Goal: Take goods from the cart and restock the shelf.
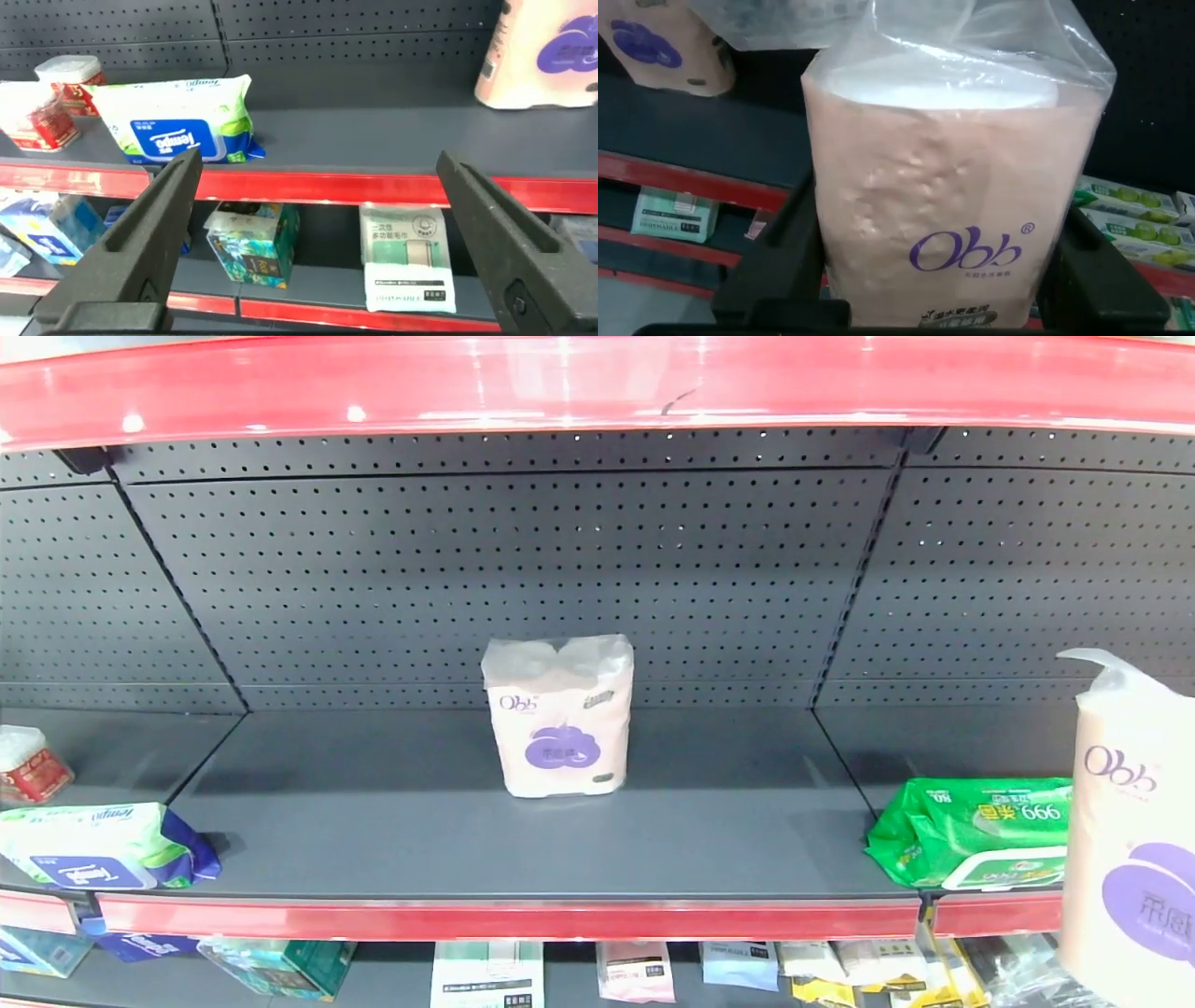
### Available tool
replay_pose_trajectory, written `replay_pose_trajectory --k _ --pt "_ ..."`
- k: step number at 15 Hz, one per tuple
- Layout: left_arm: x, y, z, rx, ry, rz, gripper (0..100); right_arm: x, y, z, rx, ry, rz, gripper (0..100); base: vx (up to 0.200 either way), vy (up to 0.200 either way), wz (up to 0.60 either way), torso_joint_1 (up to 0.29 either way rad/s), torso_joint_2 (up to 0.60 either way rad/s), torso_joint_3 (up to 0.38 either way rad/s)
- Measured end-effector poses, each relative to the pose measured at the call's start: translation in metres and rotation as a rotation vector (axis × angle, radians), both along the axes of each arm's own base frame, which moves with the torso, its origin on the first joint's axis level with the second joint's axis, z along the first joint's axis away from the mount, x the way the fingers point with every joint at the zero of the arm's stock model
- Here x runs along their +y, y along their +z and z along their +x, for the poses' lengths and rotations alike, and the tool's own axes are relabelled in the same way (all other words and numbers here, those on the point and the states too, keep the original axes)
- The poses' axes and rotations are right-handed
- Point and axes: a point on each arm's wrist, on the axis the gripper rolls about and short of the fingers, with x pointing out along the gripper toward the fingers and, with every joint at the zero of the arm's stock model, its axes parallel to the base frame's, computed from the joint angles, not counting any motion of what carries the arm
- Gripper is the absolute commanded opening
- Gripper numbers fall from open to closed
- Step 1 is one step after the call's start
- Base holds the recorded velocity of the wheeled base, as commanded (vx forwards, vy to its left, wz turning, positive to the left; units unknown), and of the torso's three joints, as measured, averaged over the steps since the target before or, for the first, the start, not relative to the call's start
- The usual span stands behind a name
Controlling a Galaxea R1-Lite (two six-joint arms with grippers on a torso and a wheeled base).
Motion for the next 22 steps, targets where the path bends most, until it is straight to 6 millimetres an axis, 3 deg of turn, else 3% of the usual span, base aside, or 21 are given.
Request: replay_pose_trajectory --k 4,6,8,10,13,18,22 --pt "0.000 0.011 -0.003 -0.033 -0.008 -0.006 100 -0.001 -0.006 -0.014 -0.035 -0.011 0.030 0 0.000 0.000 0.00 0.000 0.00 0.000" --pt "-0.001 0.040 -0.005 -0.075 -0.021 -0.061 100 -0.002 -0.010 -0.018 -0.041 -0.008 0.069 0 0.000 0.000 0.00 0.000 0.00 0.000" --pt "0.001 0.073 0.007 -0.051 -0.029 -0.101 100 -0.002 -0.016 -0.020 -0.039 -0.007 0.075 0 0.000 0.000 0.00 0.000 0.00 0.000" --pt "0.005 0.100 0.035 0.026 -0.030 -0.130 100 -0.002 -0.018 -0.024 -0.051 -0.013 0.073 0 0.000 0.000 0.00 0.000 0.00 0.000" --pt "0.011 0.113 0.090 0.179 -0.099 -0.139 100 -0.003 -0.019 -0.027 -0.060 -0.018 0.073 0 0.000 0.000 0.00 0.000 0.00 0.000" --pt "0.021 0.091 0.180 0.369 -0.513 0.044 100 -0.003 -0.024 -0.028 -0.053 -0.033 0.069 0 0.000 0.000 0.00 0.000 0.00 0.000" --pt "0.027 0.091 0.251 0.331 -0.791 0.078 100 -0.003 -0.024 -0.028 -0.053 -0.037 0.065 0 0.000 0.000 0.00 0.000 0.00 0.000"
